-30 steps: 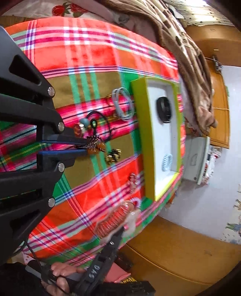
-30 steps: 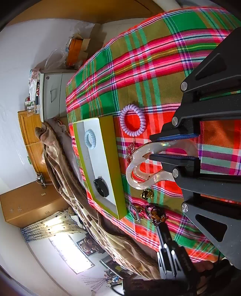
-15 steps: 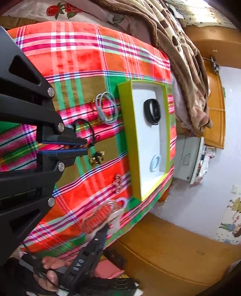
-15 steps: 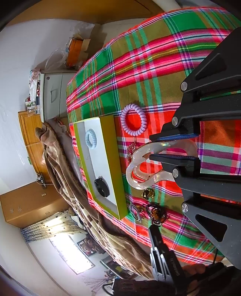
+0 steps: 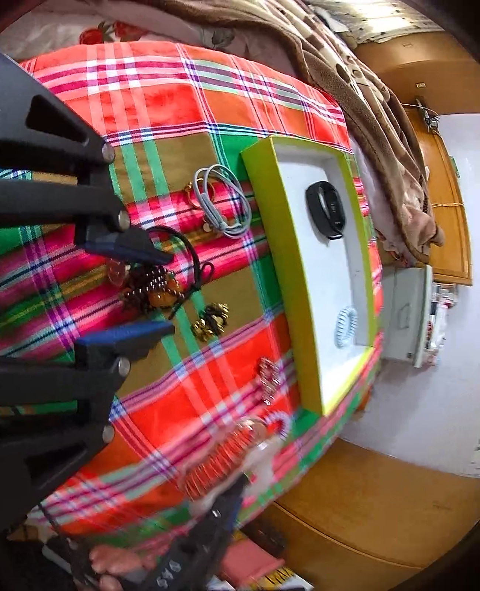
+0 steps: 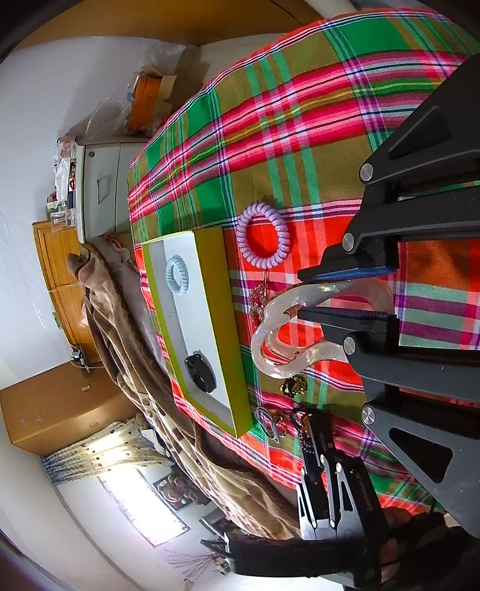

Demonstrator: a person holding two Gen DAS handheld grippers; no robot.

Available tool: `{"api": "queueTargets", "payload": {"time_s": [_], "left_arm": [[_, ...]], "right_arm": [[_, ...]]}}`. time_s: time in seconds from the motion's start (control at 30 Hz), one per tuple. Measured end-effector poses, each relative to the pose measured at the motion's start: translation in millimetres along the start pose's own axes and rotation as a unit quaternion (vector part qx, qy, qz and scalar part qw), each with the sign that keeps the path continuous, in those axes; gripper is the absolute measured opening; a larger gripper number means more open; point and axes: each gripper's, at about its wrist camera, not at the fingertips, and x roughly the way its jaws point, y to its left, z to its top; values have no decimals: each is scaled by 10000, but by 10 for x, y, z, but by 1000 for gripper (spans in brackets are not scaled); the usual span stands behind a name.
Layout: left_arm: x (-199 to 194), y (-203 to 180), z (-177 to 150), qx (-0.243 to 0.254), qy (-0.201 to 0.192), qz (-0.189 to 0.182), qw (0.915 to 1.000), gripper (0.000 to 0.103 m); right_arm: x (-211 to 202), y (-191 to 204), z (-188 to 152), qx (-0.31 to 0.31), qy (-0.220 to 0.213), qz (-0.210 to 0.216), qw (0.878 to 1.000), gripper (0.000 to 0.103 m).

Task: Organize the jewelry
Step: 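Grasp the amber bead bracelet with the left tool while the right tool holds the claw clip, then carry the bead bracelet with left tool while right tool carries the clip over the box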

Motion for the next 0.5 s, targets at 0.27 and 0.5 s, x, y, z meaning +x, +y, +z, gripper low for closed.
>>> {"api": "queueTargets", "payload": {"time_s": [0.27, 0.5], "left_arm": [[-118, 59, 41, -56, -200, -5, 9998, 21], [-296, 184, 178, -310, -456, -260, 9981, 21]], "right_arm": [[-7, 14, 59, -16, -51, -9, 10000, 14], [-12, 52, 200, -70, -136, -53, 9999, 14]]}}
